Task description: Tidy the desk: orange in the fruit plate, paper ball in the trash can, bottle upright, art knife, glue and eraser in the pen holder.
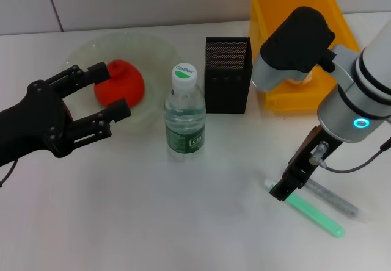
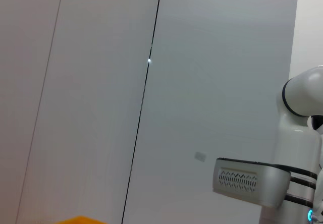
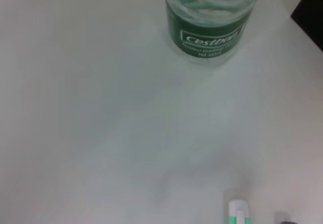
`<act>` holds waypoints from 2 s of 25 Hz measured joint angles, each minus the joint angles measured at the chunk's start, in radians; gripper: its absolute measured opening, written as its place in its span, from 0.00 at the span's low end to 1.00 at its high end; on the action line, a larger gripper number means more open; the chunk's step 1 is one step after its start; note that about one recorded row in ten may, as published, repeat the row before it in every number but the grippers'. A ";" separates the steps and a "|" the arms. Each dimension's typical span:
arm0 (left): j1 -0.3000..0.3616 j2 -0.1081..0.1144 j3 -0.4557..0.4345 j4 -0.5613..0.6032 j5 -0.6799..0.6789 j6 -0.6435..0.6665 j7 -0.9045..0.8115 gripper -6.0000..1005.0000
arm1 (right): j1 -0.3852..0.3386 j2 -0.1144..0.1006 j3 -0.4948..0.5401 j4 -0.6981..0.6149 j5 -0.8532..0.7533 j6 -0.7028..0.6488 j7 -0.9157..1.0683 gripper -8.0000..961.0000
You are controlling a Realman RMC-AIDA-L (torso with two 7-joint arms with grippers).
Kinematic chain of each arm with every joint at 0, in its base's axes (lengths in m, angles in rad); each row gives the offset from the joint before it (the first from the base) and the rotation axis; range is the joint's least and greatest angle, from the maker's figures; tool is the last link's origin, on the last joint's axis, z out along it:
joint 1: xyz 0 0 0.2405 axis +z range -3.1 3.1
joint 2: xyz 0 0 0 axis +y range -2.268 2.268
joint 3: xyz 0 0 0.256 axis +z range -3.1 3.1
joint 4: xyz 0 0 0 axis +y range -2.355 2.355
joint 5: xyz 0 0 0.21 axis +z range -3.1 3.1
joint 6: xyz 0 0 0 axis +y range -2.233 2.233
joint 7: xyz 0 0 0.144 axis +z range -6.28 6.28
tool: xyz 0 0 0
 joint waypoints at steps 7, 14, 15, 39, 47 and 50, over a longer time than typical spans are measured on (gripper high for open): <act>0.000 0.000 -0.001 -0.004 0.000 -0.001 0.021 0.78 | 0.043 0.000 0.001 0.067 -0.003 0.010 0.007 0.76; 0.002 0.000 -0.001 -0.004 0.000 0.001 0.023 0.78 | 0.051 -0.002 0.002 0.087 -0.015 0.030 0.008 0.76; 0.004 0.000 -0.001 -0.005 0.000 0.001 0.023 0.78 | 0.058 -0.002 0.002 0.099 -0.021 0.033 0.008 0.76; 0.012 -0.003 0.001 -0.010 0.000 0.002 0.035 0.78 | 0.078 0.003 -0.015 0.156 -0.030 0.052 0.010 0.76; 0.015 -0.003 0.001 -0.010 0.000 0.005 0.035 0.78 | 0.080 0.004 -0.029 0.169 -0.030 0.058 0.022 0.76; 0.016 -0.003 0.001 -0.010 0.000 0.007 0.035 0.78 | 0.083 0.004 -0.035 0.181 -0.029 0.061 0.025 0.76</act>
